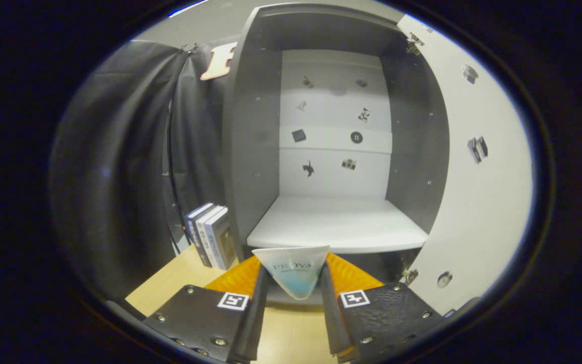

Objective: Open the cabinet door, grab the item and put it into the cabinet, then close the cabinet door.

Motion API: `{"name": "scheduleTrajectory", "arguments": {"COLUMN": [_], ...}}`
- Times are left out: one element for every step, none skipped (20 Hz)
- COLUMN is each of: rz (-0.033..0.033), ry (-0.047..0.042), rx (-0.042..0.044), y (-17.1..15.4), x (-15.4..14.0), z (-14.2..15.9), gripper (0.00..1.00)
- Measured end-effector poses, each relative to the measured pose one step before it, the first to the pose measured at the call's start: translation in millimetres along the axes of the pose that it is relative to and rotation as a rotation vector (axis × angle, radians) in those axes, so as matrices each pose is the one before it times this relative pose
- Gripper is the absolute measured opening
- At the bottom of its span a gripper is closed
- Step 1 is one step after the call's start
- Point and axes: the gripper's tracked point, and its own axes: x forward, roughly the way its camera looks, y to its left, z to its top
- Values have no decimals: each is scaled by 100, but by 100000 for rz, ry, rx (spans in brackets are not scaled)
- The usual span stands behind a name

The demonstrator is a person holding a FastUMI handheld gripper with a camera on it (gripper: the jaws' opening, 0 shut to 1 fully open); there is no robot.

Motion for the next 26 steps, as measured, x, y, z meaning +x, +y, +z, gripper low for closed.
{"name": "scheduleTrajectory", "arguments": {"rz": [-408,-1191,-741,-1058,-459,-164,-402,-610,-117,-284,-268,-720,-748,-586,-264,319,-18,-200,-315,89,606,57,158,81,187,439], "ry": [-1099,-793,-22,205,525,23,418,534,257,707,538,593,1167,1327,1680,1340,501,-950,511,55,364,-112,99,-47,-183,82], "rx": [1014,623,178,850,859,700,325,185,473,1046,870,107,-285,-153,48,58,269,595,1145,1100,616,518,481,239,371,222], "y": [-430,-719,-561,-514,-429,-263,-388,-448,-224,-234,-306,-492,-435,-267,-145,-2,-52,-36,-109,35,75,-61,-35,72,40,144], "x": [1009,1054,993,916,946,973,851,933,942,653,878,1221,841,718,587,525,312,246,133,203,60,181,128,158,101,125], "z": [1394,1140,888,627,555,451,303,159,155,-99,-47,-118,-340,-390,-397,-355,-59,256,12,19,-52,95,7,-20,128,-130], "gripper": [51,51,51,51,51,51,51,51,51,51,51,51,51,51,51,51,51,52,51,51,51,51,51,51,51,53]}}
